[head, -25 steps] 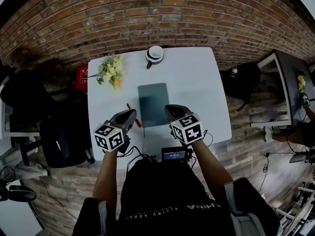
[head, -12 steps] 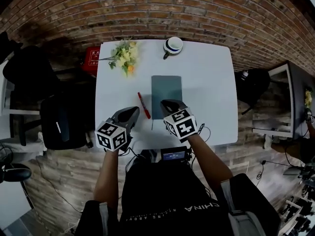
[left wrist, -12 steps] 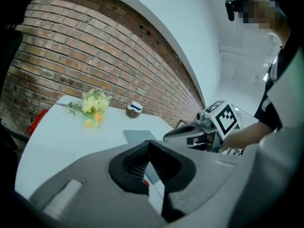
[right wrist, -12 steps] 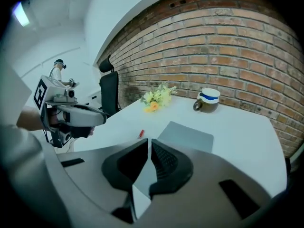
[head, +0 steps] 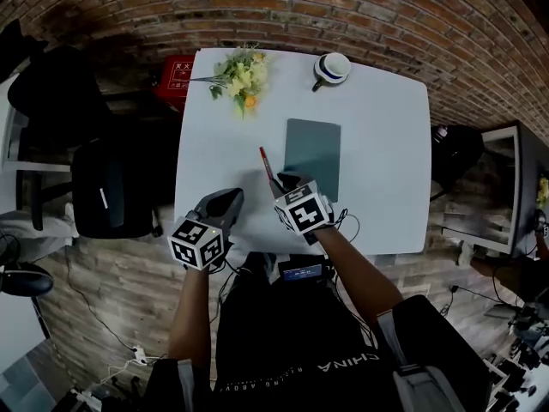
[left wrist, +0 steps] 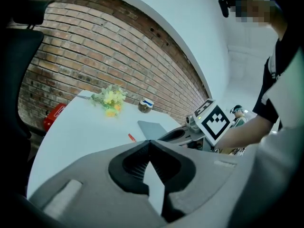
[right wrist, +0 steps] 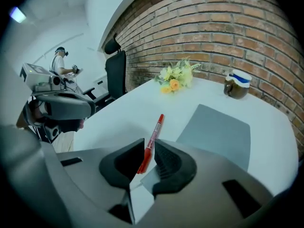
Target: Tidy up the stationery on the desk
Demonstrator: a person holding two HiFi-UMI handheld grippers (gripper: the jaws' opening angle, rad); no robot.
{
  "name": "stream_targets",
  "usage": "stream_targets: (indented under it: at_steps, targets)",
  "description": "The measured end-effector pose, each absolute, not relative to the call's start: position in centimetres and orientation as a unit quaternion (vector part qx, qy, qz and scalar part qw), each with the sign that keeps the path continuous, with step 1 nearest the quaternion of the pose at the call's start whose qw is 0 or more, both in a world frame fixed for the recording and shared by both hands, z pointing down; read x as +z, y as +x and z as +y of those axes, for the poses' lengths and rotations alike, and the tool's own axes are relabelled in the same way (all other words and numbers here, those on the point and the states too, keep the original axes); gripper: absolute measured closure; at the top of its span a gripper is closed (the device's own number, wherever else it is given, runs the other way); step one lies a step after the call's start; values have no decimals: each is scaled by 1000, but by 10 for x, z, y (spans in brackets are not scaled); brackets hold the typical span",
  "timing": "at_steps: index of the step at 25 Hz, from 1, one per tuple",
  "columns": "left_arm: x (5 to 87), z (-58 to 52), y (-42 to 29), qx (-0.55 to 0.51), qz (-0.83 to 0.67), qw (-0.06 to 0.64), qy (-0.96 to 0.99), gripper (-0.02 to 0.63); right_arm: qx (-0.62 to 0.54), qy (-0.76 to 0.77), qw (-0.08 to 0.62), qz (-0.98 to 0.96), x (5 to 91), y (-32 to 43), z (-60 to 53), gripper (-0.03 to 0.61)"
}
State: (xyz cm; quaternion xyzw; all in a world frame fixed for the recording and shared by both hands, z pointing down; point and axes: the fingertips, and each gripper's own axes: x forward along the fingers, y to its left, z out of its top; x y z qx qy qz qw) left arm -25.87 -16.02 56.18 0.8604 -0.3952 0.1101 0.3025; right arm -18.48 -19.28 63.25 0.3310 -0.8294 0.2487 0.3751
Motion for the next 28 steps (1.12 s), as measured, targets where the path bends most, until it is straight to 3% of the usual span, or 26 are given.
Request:
stream_targets:
  at_steps: [7, 17, 28]
  targets:
    - [574, -144, -278, 114, -405, 309, 853, 603, 250, 336, 420, -805, 658, -196, -181, 485]
    - [581, -132, -289, 119, -404, 311, 852, 603, 219, 359, 465, -779, 669, -197, -181, 508]
    - [574, -139, -280, 121, -383, 298, 866, 603, 237, 376, 414, -795, 646, -193, -183, 514]
